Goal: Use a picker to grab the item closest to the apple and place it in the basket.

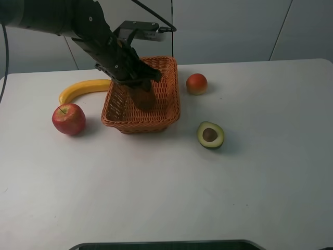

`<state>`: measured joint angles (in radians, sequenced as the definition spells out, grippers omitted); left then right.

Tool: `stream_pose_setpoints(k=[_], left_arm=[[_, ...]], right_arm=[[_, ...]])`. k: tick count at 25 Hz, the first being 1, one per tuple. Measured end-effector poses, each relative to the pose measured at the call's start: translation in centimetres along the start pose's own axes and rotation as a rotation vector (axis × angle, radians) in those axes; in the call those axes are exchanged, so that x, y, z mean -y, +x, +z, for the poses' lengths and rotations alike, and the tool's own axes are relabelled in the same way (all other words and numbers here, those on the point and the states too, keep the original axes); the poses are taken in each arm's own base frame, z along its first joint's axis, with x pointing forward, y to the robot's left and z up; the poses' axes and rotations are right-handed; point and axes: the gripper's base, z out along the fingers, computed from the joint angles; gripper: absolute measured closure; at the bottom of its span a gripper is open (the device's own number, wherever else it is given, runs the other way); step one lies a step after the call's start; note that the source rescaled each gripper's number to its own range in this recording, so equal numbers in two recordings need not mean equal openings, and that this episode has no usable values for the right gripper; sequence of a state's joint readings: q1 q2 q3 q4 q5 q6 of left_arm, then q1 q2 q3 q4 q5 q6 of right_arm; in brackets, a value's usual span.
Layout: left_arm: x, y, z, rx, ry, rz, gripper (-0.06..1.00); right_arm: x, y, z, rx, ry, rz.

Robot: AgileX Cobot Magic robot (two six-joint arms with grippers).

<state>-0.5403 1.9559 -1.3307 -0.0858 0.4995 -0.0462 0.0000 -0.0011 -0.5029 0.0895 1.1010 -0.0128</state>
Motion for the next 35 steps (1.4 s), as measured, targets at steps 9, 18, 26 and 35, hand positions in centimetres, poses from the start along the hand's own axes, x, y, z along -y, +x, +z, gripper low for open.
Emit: stream_pose_setpoints(k=[9, 18, 26, 35], left_arm=[[0.3, -1.2, -2.8, 0.066, 0.009, 0.011, -0.04], [0.5, -1.8, -8.5, 0.092, -0.001, 0.036, -0.05], [-3.5, -0.4, -13.3, 0.010, -0.133, -0.042, -0.05], [-8.6, 7.0, -21.8, 0.117, -0.257, -0.222, -0.05]], right_arm=[[0.0, 0.0, 0.0, 0.000, 0.000, 0.000], [0.0, 0.0, 0.0, 0.000, 0.000, 0.000], [0.0, 0.0, 0.0, 0.000, 0.000, 0.000], [0.0, 0.0, 0.0, 0.000, 0.000, 0.000]])
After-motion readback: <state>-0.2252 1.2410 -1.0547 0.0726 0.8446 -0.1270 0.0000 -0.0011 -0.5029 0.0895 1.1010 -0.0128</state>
